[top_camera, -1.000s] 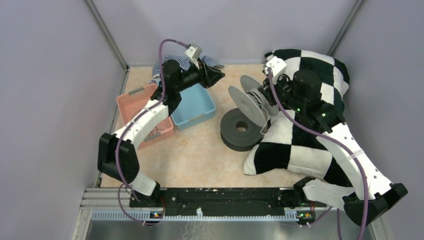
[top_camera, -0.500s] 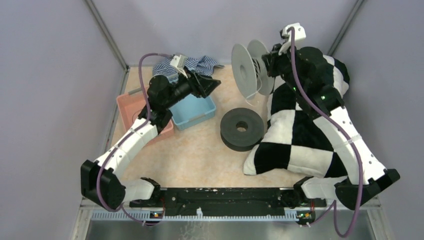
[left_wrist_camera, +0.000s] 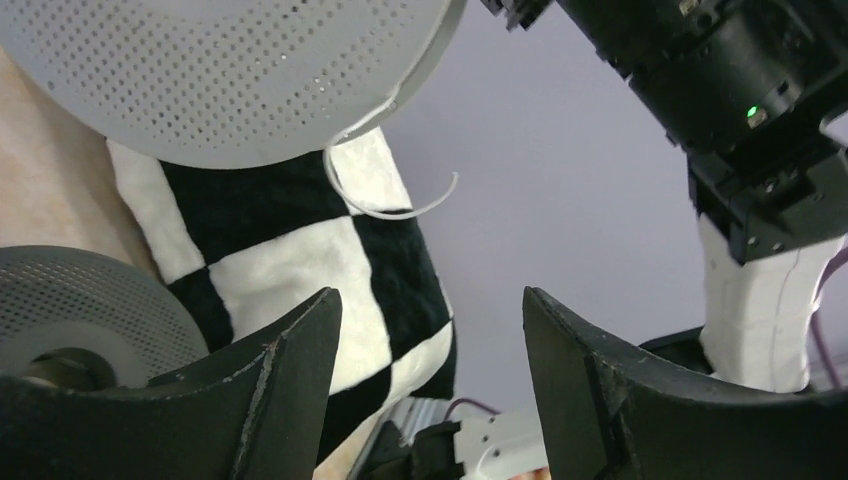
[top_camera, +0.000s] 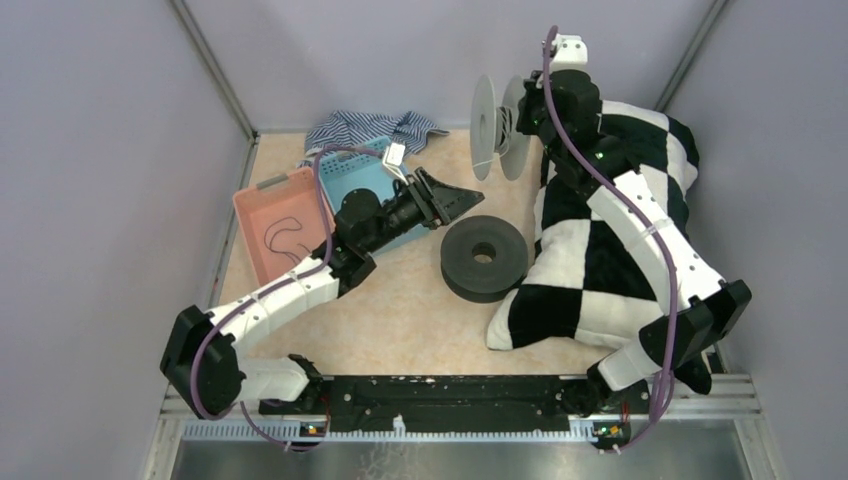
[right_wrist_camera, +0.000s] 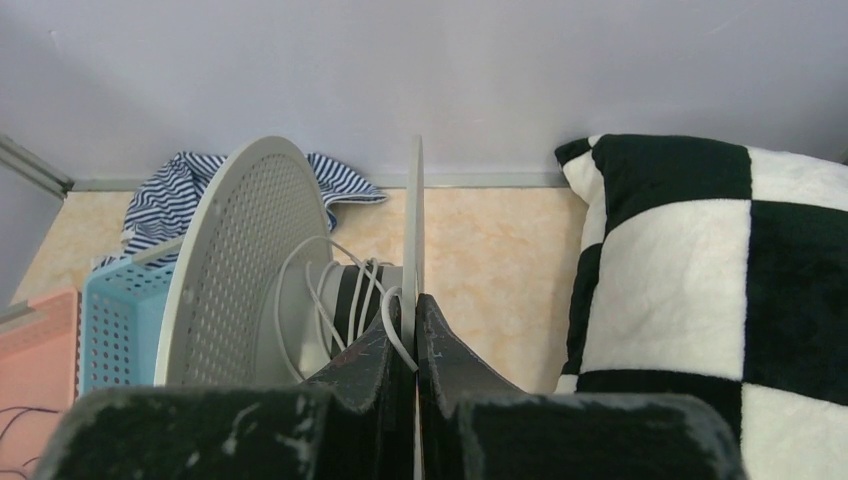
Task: Wrap the cables
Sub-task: Wrap the cable around the cable reel.
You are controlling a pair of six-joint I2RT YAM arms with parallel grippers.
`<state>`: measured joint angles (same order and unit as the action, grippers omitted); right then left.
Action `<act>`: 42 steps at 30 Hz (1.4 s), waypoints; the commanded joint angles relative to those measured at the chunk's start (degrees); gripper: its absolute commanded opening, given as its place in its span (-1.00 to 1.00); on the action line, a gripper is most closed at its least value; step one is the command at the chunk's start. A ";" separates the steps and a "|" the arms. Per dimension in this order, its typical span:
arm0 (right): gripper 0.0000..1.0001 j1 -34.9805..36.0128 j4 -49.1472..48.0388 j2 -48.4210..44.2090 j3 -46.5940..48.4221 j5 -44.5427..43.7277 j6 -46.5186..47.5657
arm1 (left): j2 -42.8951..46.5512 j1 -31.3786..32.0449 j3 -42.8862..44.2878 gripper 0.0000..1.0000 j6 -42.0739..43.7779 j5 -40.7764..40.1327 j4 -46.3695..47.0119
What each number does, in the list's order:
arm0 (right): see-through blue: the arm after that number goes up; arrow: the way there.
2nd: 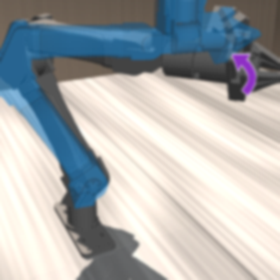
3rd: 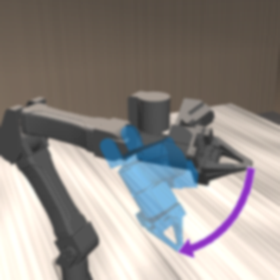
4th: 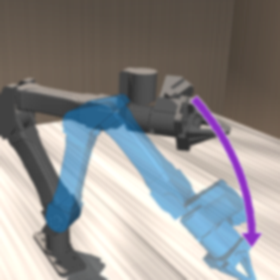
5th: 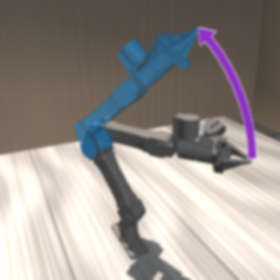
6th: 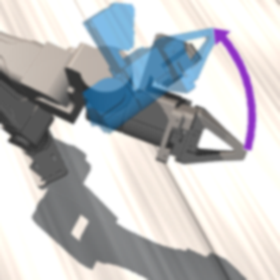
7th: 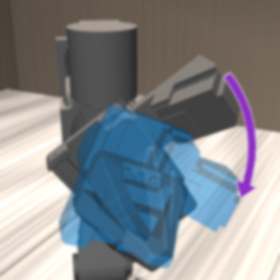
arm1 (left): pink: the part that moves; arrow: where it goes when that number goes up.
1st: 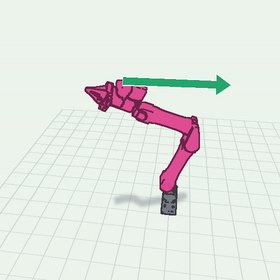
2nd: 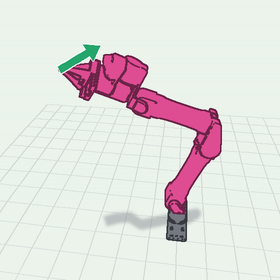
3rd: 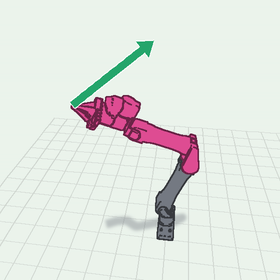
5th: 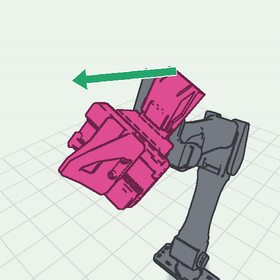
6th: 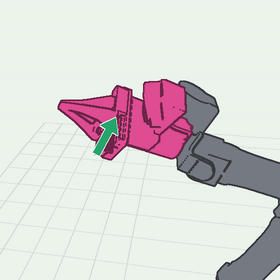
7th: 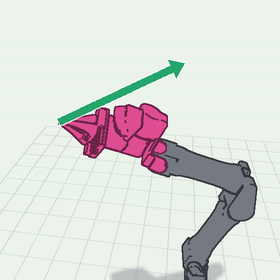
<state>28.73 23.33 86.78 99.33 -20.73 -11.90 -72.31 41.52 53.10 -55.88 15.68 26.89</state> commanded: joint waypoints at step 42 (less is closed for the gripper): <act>-1.00 0.01 -7.34 -5.14 0.36 0.44 -1.56 | -13.20 0.76 1.74 -0.78 -17.48 -6.66 24.00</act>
<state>28.73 21.89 85.12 99.00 -19.68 -13.08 -85.89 41.82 53.25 -73.78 8.27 46.00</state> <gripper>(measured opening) 0.024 0.222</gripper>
